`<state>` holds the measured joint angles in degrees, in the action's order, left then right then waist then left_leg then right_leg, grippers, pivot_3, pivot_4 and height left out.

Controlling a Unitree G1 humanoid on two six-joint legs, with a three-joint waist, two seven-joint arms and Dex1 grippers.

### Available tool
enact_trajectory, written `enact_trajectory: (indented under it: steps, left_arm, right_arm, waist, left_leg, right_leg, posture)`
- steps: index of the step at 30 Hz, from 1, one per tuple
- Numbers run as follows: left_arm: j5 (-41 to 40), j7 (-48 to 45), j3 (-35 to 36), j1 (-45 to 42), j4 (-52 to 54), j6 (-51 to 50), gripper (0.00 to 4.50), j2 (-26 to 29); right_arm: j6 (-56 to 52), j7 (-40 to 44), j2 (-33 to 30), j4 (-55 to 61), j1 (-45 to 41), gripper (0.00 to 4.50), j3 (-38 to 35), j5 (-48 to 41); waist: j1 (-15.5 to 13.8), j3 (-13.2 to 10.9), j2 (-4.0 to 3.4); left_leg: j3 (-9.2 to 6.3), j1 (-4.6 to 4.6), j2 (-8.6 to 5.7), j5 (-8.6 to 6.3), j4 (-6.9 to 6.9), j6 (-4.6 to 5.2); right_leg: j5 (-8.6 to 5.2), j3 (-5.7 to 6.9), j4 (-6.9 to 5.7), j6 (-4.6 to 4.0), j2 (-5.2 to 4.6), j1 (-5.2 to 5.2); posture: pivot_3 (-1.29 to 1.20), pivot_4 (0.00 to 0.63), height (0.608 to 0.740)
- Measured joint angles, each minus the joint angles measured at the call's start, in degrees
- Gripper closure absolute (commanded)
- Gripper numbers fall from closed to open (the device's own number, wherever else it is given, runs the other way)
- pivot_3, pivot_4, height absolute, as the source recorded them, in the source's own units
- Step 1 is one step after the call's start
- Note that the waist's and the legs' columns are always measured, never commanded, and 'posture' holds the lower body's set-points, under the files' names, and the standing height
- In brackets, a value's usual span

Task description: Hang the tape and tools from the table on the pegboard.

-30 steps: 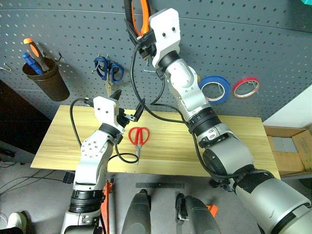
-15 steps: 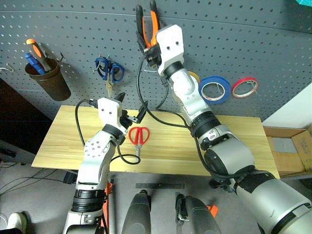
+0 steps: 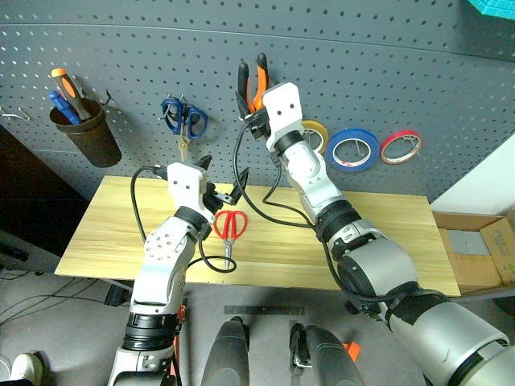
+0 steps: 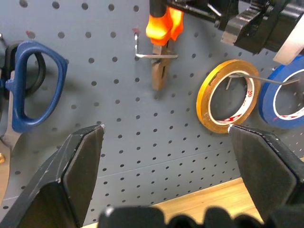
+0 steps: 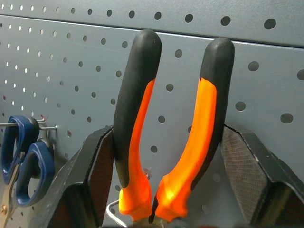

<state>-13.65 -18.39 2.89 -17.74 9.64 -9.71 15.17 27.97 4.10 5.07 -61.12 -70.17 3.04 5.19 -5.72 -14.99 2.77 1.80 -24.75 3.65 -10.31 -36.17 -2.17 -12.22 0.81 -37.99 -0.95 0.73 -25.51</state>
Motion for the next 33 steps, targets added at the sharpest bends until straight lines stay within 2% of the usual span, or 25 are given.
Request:
enact_trajectory:
  steps: [3, 16, 22, 26, 33]
  left_arm:
    - [0.0, -0.1, 0.1, 0.0, 0.0, 0.0, 0.0, 0.2]
    - [0.0, -1.0, 0.1, 0.0, -0.3, 0.0, 0.0, 0.2]
    - [0.0, -1.0, 0.3, 0.0, -0.3, 0.0, 0.0, 0.4]
    - [0.2, -0.7, 0.5, 1.0, 0.6, -1.2, 0.0, 1.2]
    - [2.2, 1.9, 2.8, 4.8, 4.7, -10.8, 0.0, 6.6]
  right_arm:
    - [-2.4, 1.8, 0.3, 0.0, 1.6, 0.01, 0.1, -0.2]
    - [-5.9, 3.3, 0.1, 0.4, 3.4, 0.01, 0.4, -0.2]
    - [-8.3, 5.6, 0.0, 8.0, 7.3, 0.01, 0.5, -1.0]
    - [-14.7, 10.7, -0.4, 23.3, 15.8, 0.01, 1.6, -3.4]
    - [-41.2, 21.1, -7.0, 66.0, 38.0, 0.01, 6.4, -14.4]
  waist:
    - [0.2, 0.2, 0.0]
    - [1.3, 0.2, 0.0]
    - [1.2, 0.2, 0.0]
    - [1.2, 0.2, -0.01]
    - [1.2, 0.2, -0.06]
  left_leg:
    - [0.0, 0.01, 0.0, 0.03, 0.0, 0.05]
    - [-0.01, 0.01, 0.02, 0.06, 0.03, 0.09]
    - [-0.01, 0.0, 0.02, 0.06, 0.04, 0.09]
    - [-0.01, -0.01, 0.03, 0.05, 0.07, 0.09]
    - [-0.07, 0.03, 0.08, 0.05, 0.09, 0.09]
  right_leg:
    - [0.0, 0.0, -0.01, 0.0, 0.0, 0.02]
    - [-0.02, 0.0, 0.0, 0.04, 0.0, 0.0]
    - [-0.03, -0.02, 0.02, 0.05, 0.0, 0.01]
    - [-0.03, -0.04, 0.05, 0.07, -0.01, 0.0]
    - [-0.08, 0.01, 0.03, 0.08, -0.03, 0.0]
  posture:
    - [0.22, 0.182, 0.74]
    - [0.22, 0.19, 0.74]
    - [0.22, 0.193, 0.74]
    - [0.22, 0.207, 0.74]
    - [0.18, 0.236, 0.74]
